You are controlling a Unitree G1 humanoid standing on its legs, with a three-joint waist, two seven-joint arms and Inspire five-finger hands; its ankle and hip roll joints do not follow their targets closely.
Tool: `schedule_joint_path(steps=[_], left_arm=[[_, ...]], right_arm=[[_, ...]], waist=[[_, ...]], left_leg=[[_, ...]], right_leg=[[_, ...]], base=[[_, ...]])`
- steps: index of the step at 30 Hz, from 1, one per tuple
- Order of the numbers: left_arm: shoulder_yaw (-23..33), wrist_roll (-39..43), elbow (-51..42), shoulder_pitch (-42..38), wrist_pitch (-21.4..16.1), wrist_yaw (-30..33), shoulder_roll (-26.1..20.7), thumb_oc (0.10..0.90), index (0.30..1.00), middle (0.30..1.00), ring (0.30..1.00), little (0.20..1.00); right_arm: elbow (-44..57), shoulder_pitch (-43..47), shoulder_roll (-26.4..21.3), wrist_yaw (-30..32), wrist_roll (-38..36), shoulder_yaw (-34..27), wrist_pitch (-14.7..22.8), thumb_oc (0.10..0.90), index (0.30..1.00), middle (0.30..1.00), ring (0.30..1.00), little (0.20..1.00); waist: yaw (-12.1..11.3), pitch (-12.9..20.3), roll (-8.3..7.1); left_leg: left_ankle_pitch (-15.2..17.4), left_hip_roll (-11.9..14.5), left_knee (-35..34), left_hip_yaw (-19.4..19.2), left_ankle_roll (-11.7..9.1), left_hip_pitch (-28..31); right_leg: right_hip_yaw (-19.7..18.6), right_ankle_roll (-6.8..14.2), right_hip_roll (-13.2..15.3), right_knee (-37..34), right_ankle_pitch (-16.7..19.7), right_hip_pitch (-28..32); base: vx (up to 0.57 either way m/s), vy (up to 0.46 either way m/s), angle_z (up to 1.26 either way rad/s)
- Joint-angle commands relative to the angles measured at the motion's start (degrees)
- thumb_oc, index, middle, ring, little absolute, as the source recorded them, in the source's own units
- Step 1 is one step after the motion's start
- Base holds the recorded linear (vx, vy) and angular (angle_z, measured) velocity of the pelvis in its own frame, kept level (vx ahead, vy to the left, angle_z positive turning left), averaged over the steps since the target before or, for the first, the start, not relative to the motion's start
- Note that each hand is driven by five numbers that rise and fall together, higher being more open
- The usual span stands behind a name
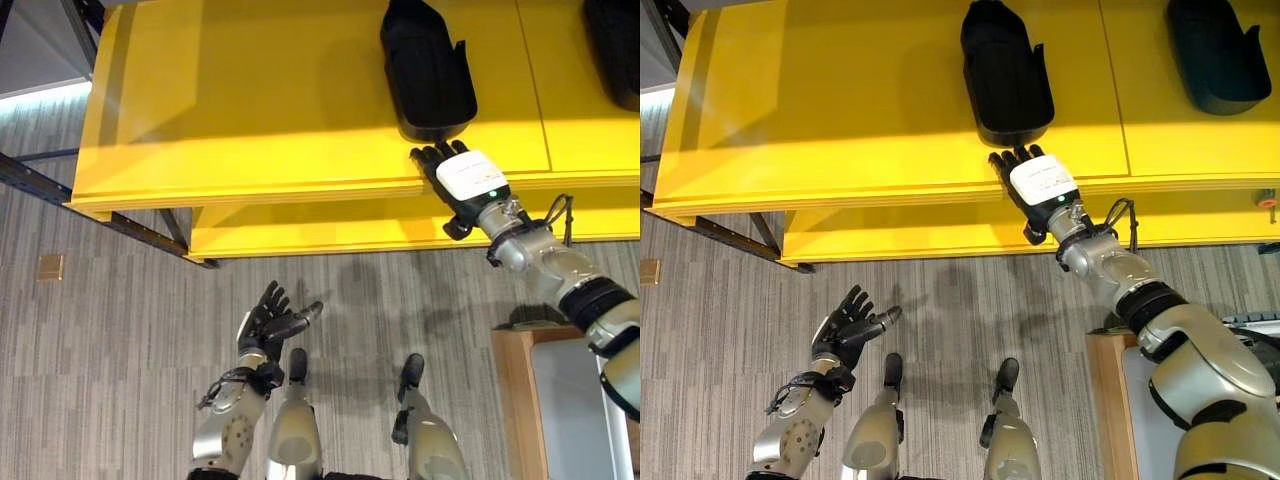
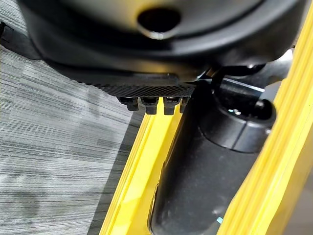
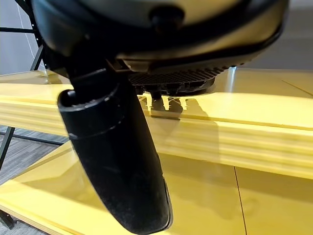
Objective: Move parts from the plastic box to the shelf.
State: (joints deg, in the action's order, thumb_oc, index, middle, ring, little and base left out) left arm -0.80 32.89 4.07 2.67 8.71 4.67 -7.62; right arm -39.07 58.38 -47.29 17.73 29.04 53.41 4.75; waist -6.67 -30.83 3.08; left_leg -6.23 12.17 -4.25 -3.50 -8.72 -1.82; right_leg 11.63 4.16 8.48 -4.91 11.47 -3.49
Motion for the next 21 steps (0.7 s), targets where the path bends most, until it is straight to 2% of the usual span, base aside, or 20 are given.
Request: schedule_joint_path(steps=[1,21], left_arm=[[-0.73,-0.89,-7.02,0.56,-4.55,-0.12,0.65,0.900,1.000,1.000,1.000,1.000],[-0.34,-0.74,-7.51,1.62,-5.33,0.10,0.34,0.900,1.000,1.000,1.000,1.000]], right_arm=[[-0.94,13.78,-0.07,2.49,-1.03,3.63,0.38,0.900,1.000,1.000,1.000,1.000],[-6.30,16.94,1.03,3.89,-2.52,4.28,-0.35,0.900,1.000,1.000,1.000,1.000]], waist=[[-1.18,1.04,-0.55],[-2.21,1.04,-0.77]], left_leg=[[0.19,-0.36,0.88,-2.36,2.65,0.18],[0.12,-0.23,1.49,-2.23,2.36,-2.01]], right_leg=[[-2.22,-0.39,3.66,5.17,-3.49,4.21],[-1.81,-0.37,3.89,4.81,-3.16,3.13]], base=[[0.00,0.000,0.00],[0.00,0.003,0.01]])
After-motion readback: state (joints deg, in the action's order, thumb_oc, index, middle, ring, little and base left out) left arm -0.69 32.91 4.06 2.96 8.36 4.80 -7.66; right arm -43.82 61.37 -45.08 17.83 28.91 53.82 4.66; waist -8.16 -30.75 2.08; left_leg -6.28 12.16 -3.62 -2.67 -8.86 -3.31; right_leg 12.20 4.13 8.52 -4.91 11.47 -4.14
